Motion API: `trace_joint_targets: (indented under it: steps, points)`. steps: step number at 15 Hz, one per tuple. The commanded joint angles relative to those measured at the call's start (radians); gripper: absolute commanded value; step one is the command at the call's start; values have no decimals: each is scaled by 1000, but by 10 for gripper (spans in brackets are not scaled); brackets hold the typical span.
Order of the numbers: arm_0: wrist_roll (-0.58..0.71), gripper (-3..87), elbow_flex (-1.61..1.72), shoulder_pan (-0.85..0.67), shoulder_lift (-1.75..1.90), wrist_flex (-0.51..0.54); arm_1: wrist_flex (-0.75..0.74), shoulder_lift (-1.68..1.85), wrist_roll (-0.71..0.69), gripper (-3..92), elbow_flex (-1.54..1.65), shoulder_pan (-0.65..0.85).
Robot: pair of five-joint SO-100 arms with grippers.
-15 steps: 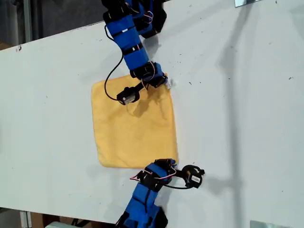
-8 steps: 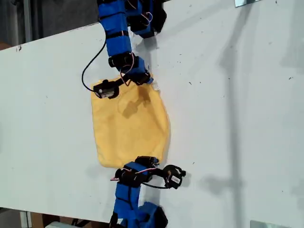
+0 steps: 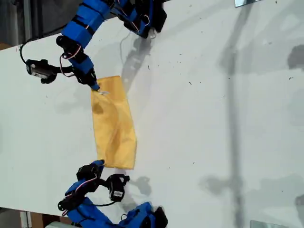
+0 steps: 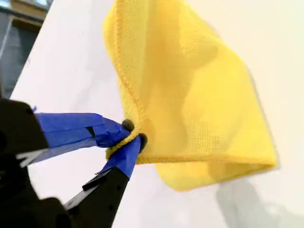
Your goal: Grasp corners of a square towel and fold twice.
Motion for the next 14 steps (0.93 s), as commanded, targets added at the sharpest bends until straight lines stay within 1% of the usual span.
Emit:
trace_joint_targets:
  steps: [1,2,3,4,6,7,8,11,12,14]
  points:
    - [130,-26,-51,-255,-52,-140,-129,-107,-34,-1,-129,152]
    - [167,-26,-66,-330,-115,-216,-204,-179,-41,-1,-155,206]
    - [196,-26,-117,-382,-187,-265,-275,-252,-55,-1,-195,245]
    - [222,-26,-212,-431,-275,-288,-318,-334,-72,-1,-267,276]
    - [262,-26,-485,-515,-469,-276,-339,-486,-92,-1,-472,345]
    - [272,-26,-506,-551,-503,-321,-345,-560,-95,-1,-568,374]
    - [272,-26,-503,-583,-535,-353,-383,-607,-95,-1,-594,403]
    - [256,-26,-502,-620,-699,-422,-471,-824,-97,-1,-595,448]
    - [247,-26,-502,-623,-735,-436,-460,-900,-97,-1,-647,462]
    - [245,-26,-500,-621,-741,-425,-437,-877,-103,-1,-617,468]
